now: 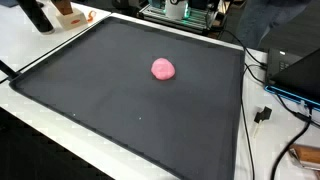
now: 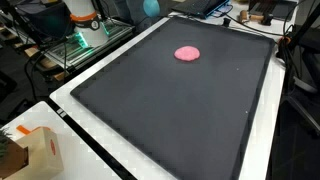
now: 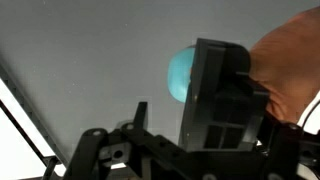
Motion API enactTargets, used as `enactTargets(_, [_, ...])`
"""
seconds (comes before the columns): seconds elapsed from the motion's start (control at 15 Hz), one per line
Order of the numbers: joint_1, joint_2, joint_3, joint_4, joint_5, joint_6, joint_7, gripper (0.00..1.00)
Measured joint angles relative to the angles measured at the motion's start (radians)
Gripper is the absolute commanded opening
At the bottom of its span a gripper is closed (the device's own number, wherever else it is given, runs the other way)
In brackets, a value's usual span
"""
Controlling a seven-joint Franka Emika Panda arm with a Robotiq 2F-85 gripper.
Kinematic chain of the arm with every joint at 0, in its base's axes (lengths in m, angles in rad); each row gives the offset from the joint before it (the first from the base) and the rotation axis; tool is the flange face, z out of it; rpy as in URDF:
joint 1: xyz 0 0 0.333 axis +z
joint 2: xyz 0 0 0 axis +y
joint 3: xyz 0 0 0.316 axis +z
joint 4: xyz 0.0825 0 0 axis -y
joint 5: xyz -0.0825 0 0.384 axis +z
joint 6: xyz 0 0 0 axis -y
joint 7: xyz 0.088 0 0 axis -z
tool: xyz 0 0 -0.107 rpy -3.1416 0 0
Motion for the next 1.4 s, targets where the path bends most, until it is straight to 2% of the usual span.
enactTargets(0.13, [0.000, 0.000, 0.000, 0.000, 0.000, 0.000, 0.000, 1.00])
enactTargets(0.2, [0.000, 0.000, 0.000, 0.000, 0.000, 0.000, 0.000, 0.92])
enactTargets(0.27, [0.000, 0.000, 0.000, 0.000, 0.000, 0.000, 0.000, 0.74])
enactTargets(0.67, [0.000, 0.000, 0.000, 0.003, 0.000, 0.000, -0.001, 0.27])
enactTargets(0.87, [-0.001, 0.001, -0.001, 0.004, -0.001, 0.000, -0.003, 0.25])
enactTargets(0.93, [-0.001, 0.001, -0.001, 0.004, -0.001, 0.000, -0.003, 0.50])
enactTargets(1.4, [-0.001, 0.002, -0.007, 0.002, -0.001, 0.000, -0.007, 0.50])
